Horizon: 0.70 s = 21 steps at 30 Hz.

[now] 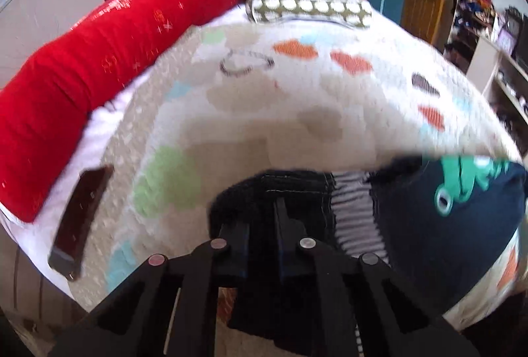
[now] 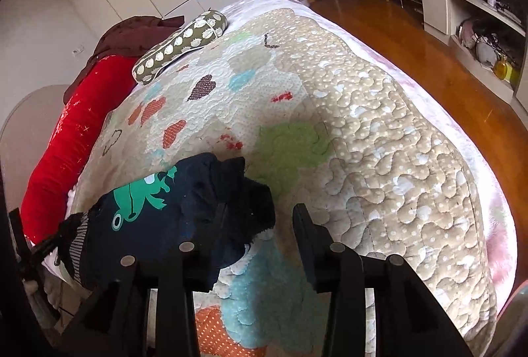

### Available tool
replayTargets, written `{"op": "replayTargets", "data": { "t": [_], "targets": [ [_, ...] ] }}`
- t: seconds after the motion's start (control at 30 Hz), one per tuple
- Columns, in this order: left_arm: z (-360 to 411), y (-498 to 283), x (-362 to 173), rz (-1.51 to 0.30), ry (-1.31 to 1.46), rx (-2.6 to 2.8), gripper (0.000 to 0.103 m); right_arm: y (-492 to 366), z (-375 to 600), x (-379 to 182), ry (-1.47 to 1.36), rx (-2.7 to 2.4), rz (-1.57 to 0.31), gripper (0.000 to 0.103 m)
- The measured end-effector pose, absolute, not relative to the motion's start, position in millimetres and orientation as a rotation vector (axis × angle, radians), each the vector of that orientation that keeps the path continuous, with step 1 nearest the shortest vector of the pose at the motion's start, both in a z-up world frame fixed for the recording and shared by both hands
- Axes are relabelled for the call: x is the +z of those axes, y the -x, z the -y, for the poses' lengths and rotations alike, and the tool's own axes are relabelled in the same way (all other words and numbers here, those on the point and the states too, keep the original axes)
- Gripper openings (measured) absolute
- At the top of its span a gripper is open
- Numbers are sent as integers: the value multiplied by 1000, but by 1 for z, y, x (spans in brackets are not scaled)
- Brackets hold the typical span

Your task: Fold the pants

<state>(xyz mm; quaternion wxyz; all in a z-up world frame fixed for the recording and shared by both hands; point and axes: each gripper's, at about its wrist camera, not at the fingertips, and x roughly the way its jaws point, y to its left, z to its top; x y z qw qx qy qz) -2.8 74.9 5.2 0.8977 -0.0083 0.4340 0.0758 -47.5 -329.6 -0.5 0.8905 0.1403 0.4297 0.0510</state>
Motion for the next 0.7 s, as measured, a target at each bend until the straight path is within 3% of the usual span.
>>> {"op": "replayTargets", "data": {
  "t": [0.4, 0.7],
  "targets": [
    [-119, -30, -50, -943, 238, 206, 17, 43, 308, -1, -297, 168, -883, 49],
    [-119, -38, -56, -955, 212, 221, 23, 32, 312, -8, -361, 117, -863, 64]
  ]
}}
